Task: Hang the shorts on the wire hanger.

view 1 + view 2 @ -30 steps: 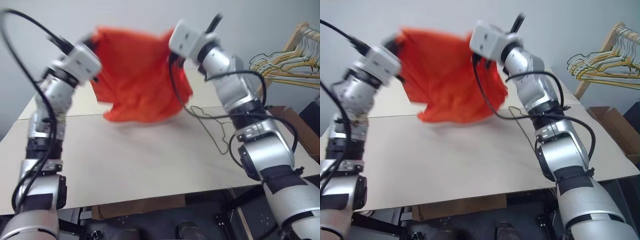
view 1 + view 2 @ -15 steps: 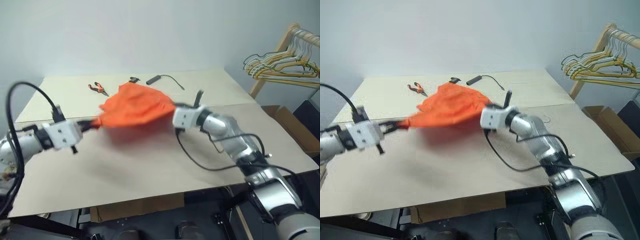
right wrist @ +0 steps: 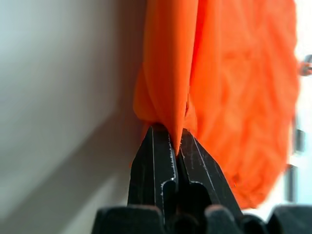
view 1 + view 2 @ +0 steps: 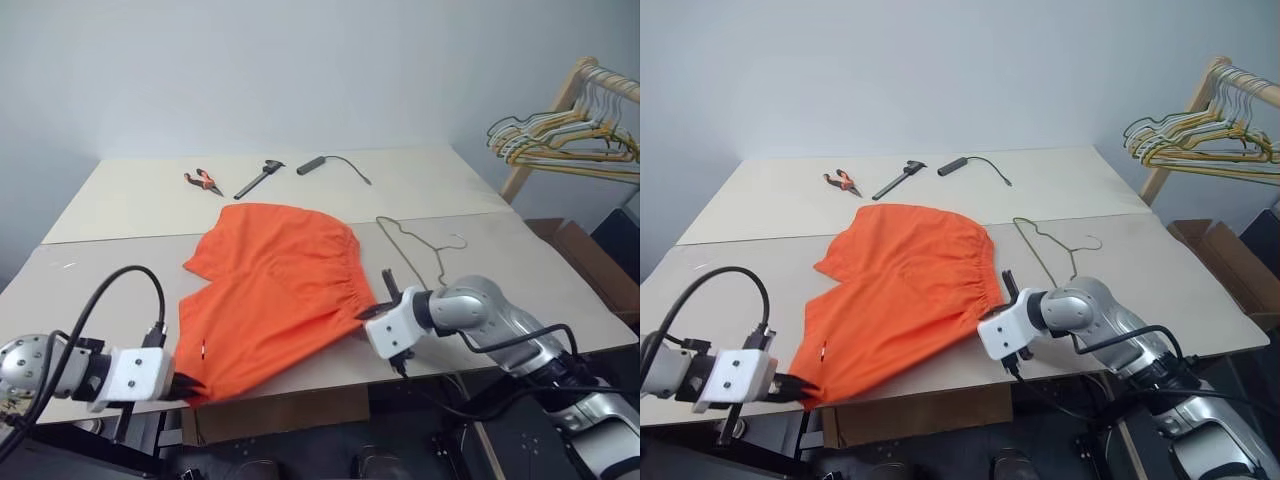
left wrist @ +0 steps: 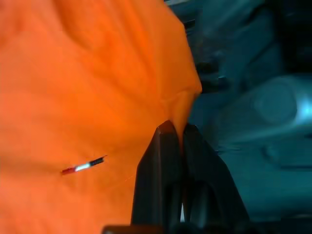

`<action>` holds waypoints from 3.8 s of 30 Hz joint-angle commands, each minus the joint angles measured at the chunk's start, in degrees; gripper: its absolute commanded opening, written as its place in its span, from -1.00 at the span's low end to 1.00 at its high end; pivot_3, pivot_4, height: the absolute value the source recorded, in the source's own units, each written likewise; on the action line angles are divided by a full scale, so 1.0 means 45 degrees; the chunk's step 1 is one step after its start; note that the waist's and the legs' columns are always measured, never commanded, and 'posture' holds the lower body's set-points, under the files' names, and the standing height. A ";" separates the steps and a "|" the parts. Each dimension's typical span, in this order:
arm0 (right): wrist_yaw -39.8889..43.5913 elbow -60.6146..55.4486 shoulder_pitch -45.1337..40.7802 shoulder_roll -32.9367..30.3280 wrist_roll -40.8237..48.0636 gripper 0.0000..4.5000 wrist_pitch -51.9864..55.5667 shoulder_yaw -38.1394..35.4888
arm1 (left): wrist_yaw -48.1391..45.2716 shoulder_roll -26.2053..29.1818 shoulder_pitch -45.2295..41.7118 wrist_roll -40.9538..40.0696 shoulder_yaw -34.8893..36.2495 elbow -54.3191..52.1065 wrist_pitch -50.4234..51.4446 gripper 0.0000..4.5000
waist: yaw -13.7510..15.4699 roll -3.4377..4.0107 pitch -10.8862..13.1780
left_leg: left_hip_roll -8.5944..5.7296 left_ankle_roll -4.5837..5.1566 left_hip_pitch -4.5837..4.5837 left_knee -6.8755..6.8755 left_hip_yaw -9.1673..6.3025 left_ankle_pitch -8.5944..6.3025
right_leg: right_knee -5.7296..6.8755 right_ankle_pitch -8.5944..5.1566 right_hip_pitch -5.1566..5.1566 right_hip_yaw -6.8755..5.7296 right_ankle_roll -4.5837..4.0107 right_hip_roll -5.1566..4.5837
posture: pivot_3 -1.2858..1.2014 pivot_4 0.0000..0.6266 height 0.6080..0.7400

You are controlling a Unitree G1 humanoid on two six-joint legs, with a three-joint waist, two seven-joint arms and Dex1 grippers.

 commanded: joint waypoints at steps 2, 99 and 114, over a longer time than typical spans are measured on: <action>0.0781 -0.0865 0.0271 -0.0481 0.0724 -1.00 0.0044 -0.0571 | -0.0610 0.0342 0.0439 0.0250 0.0584 -0.0424 0.0474 -0.98 | 0.0039 -0.0002 -0.0001 | 0.0006 0.0000 0.0009 0.0000 0.0000 0.0000 | 0.0000 -0.0001 0.0007 -0.0003 -0.0006 0.0007 | 0.09 -1.00 1.00; -0.6343 -0.0529 0.0420 0.5986 0.3901 -1.00 0.4854 -0.4182 | 1.4877 -1.3894 -1.1722 -0.8108 0.1114 0.1682 0.9732 0.83 | -0.0058 0.0028 -0.0041 | -0.0091 -0.0016 -0.0051 -0.0012 -0.0174 0.0005 | -0.0070 0.0096 0.0008 0.0064 0.0047 -0.0013 | 0.05 -1.00 1.00; -0.6283 -0.0615 0.0657 0.6010 0.3750 -1.00 0.4849 -0.4003 | 1.4750 -1.4021 -1.1580 -0.7098 0.0467 0.1726 0.9165 -0.98 | -0.0065 0.0026 -0.0040 | -0.0099 -0.0016 -0.0052 -0.0012 -0.0174 0.0006 | -0.0080 0.0096 0.0014 0.0064 0.0047 -0.0013 | 0.05 -1.00 1.00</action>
